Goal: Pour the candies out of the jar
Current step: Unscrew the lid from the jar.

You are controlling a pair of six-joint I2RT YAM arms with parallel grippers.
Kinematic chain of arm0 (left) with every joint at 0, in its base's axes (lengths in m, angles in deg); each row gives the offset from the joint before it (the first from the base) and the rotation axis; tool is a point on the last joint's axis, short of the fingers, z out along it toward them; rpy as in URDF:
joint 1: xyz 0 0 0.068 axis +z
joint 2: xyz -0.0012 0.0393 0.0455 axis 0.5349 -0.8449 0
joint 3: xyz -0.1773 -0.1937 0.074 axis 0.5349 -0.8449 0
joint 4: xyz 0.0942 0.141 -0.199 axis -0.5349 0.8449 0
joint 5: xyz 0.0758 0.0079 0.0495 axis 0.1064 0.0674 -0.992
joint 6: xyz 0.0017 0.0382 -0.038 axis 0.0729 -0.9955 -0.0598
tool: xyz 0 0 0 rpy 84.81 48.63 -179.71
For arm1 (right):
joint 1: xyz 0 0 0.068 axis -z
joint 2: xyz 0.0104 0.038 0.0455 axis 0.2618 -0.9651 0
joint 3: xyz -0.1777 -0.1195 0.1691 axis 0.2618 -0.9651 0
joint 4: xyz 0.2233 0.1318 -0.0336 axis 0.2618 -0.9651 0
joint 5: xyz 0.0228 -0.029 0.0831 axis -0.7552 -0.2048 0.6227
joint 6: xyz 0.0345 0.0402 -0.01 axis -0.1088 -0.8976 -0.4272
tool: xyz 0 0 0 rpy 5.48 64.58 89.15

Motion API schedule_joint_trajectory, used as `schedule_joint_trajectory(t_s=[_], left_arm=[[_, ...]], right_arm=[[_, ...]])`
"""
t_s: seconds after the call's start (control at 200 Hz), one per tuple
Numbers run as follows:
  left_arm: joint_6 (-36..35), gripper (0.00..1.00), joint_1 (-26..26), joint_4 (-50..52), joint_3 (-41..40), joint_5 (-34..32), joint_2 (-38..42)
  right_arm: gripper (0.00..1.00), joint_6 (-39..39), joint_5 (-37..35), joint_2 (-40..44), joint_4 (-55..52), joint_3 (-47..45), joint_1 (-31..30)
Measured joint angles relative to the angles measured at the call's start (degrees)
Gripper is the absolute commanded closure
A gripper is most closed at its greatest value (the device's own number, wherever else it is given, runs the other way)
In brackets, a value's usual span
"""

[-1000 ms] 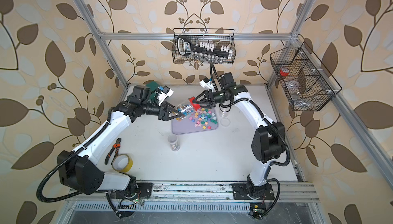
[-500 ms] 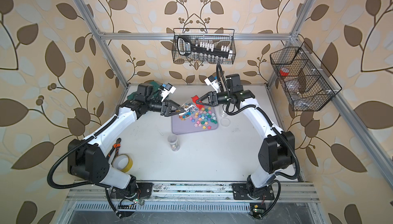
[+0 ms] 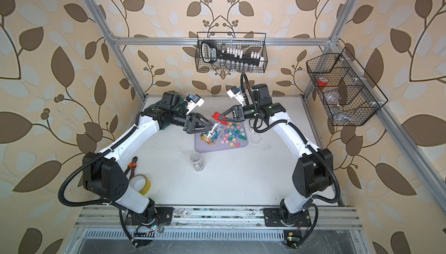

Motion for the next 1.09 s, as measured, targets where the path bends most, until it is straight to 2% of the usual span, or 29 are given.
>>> schedule_joint_trajectory(t_s=[0.37,0.685,0.865,1.095], left_arm=[[-5.2,0.01,-0.1,6.9,0.6,-1.9,-1.9],[-7.9,0.01,-3.5,11.0,0.9,-6.0,-3.7],[-8.0,0.16,-4.4,11.8,1.0,-6.0,-5.0],[-7.0,0.24,-4.4,10.7,1.0,-6.6,-4.5]], right_arm=[[0.72,0.1,-2.4,-0.2,-3.1,0.2,1.3],[0.72,0.5,-4.2,-0.6,-6.0,1.4,1.5],[0.73,1.2,-5.6,-0.7,-6.3,1.5,1.6],[0.73,1.4,-6.5,-0.7,-6.3,1.5,1.9]])
